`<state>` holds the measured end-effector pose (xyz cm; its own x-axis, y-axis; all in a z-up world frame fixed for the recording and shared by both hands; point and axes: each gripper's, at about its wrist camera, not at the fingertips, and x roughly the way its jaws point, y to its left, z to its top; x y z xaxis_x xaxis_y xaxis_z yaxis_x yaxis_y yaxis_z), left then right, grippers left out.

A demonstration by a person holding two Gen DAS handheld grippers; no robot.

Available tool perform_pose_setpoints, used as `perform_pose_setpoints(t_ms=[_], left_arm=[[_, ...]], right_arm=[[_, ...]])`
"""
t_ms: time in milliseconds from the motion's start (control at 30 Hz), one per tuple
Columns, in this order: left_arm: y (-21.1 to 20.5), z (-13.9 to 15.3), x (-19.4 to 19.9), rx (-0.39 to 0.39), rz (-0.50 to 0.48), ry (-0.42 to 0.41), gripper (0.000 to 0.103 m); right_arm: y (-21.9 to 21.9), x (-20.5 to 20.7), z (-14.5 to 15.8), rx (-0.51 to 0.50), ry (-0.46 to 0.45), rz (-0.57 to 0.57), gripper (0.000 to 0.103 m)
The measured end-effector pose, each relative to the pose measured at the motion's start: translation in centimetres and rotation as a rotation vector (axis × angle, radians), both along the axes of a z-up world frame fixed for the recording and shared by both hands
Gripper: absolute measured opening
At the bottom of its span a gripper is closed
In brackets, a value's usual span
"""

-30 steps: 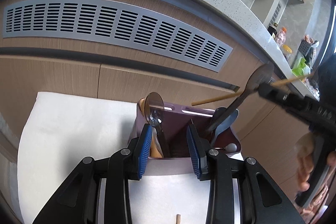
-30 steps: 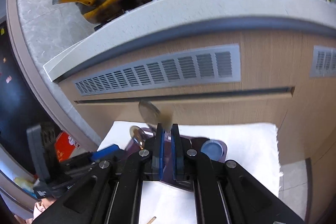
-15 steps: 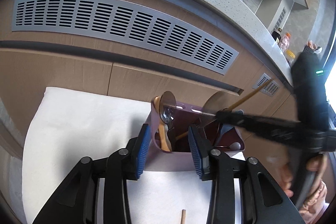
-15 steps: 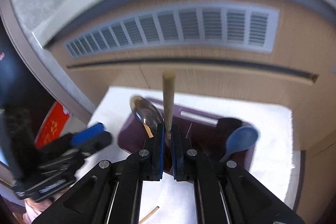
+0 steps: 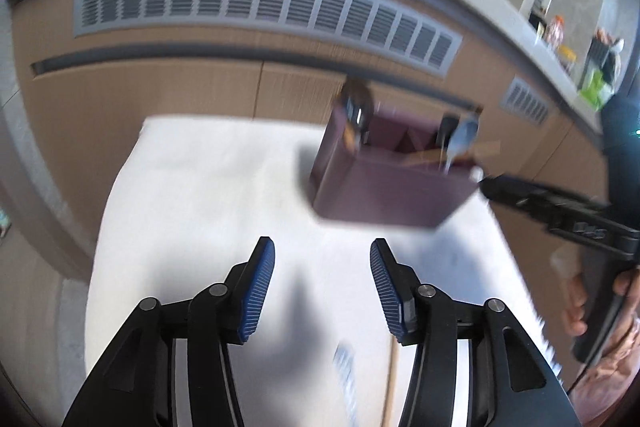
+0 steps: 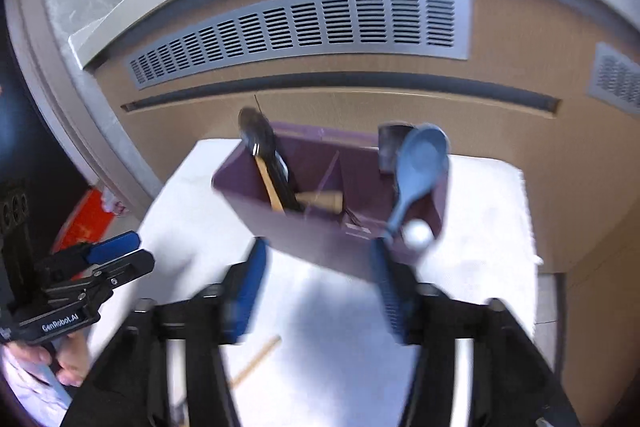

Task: Organize utensils
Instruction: 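Grasp the smiley-face metal spoon with the left tool while the right tool reaches the other chopstick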

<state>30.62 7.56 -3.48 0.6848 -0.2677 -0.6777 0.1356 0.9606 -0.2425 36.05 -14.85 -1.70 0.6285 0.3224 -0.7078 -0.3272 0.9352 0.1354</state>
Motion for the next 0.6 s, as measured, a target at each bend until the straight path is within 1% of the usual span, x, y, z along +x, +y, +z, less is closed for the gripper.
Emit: perform_pose_setpoints(t_ms=[33, 100, 133, 200, 267, 433, 500, 567, 600], left_arm=[[0.0, -0.4, -0.7, 0.011, 0.001, 0.013, 0.053], [0.5, -1.4, -2.4, 0.029, 0.012, 0.043, 0.053], [0.7, -1.8, -3.2, 0.035, 0.016, 0.055, 0.053], [1.3, -2.4, -4.7, 0.056, 0.028, 0.067, 0.054], [1.9, -2.8, -6.2, 0.075, 0.056, 0.075, 0.057], [3.1, -3.3, -8.6, 0.090, 0.088, 0.089, 0.062], [3.6, -3.8, -9.3, 0.099, 0.102, 0.096, 0.063], [3.8, -4.2, -9.7, 0.102, 0.111, 0.106, 0.063], [4.0, -4.4, -9.8, 0.104, 0.114, 0.111, 0.063]], right_arm=[[0.2, -1.4, -0.2, -0.019, -0.029, -0.017, 0.081], [0.5, -4.4, -0.8, -0.069, -0.089, -0.042, 0.091], [1.0, -5.5, -1.1, -0.100, -0.104, -0.046, 0.096], [2.0, -7.3, -2.1, -0.160, -0.113, -0.056, 0.103], [3.3, -8.5, -3.4, -0.211, -0.096, -0.053, 0.103], [6.2, -10.4, -7.6, -0.343, 0.020, -0.006, 0.103], [7.2, -10.1, -8.7, -0.346, 0.060, 0.009, 0.103], [7.4, -9.6, -9.3, -0.304, 0.119, 0.002, 0.101], [7.5, -9.0, -9.5, -0.259, 0.155, -0.004, 0.094]])
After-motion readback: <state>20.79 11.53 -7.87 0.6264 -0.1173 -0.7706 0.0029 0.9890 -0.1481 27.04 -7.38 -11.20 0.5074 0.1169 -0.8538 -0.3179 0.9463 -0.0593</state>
